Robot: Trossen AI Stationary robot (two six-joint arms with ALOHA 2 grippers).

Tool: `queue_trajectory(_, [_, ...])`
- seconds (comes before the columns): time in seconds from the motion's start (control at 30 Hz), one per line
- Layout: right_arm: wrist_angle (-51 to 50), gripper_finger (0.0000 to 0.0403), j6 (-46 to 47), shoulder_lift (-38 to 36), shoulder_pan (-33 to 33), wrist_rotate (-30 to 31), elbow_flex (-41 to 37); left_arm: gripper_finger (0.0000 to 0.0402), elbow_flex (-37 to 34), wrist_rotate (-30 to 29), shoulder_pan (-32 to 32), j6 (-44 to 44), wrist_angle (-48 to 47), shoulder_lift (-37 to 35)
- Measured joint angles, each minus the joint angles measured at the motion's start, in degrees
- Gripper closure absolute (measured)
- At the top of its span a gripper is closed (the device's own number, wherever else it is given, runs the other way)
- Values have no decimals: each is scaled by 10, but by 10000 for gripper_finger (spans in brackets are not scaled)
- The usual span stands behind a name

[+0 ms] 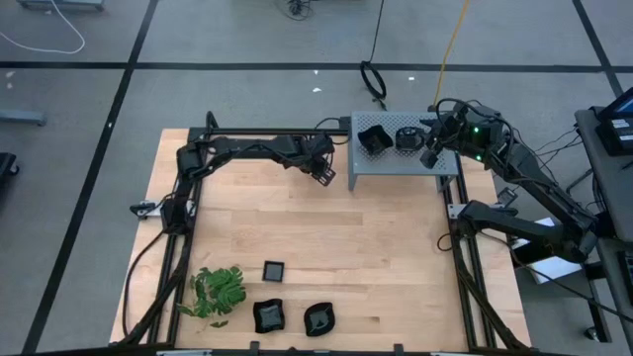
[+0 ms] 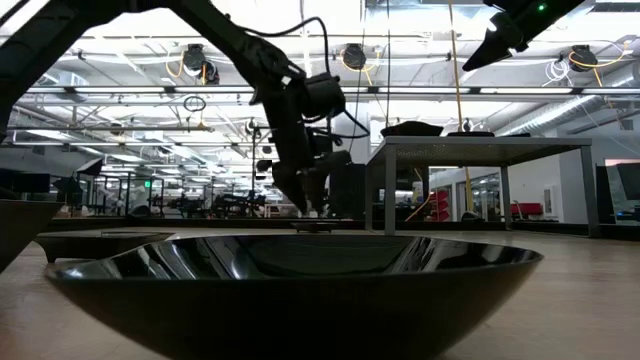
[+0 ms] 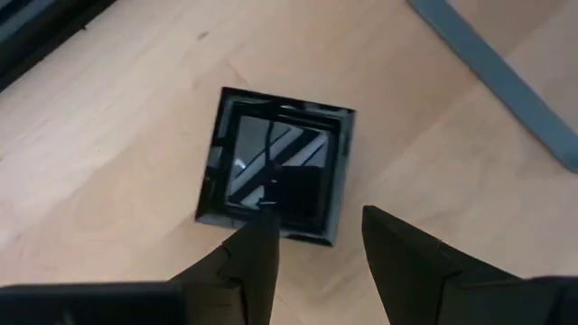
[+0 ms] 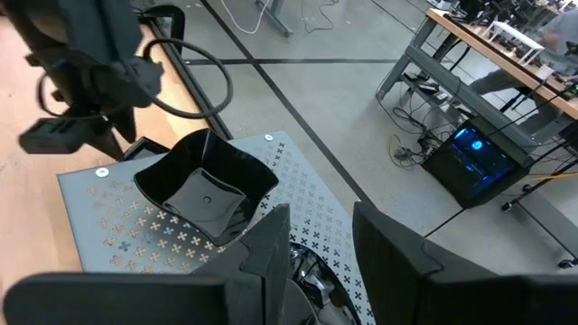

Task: Pick & Place Mini shaped plates
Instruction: Stack the black square plate on top of the black square plate on the shelf

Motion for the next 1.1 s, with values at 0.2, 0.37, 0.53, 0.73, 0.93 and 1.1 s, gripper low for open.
queue_trajectory(0.2, [0,291,0,0,0,0,0,238,0,27,13,9,20,5])
queue_trajectory(0.37, [0,293,0,0,0,0,0,238,0,58,25,19,27,5])
queue_trajectory(0.53, [0,293,13,0,0,0,0,238,0,99,32,48,25,29])
queue_trajectory(0.73, [0,293,14,1,0,0,0,238,1,97,29,102,18,28])
queue_trajectory(0.93, [0,292,12,1,0,0,0,238,1,90,27,191,-6,29])
queue_trajectory(1.1, [0,293,12,1,0,0,0,238,1,90,27,212,-14,29])
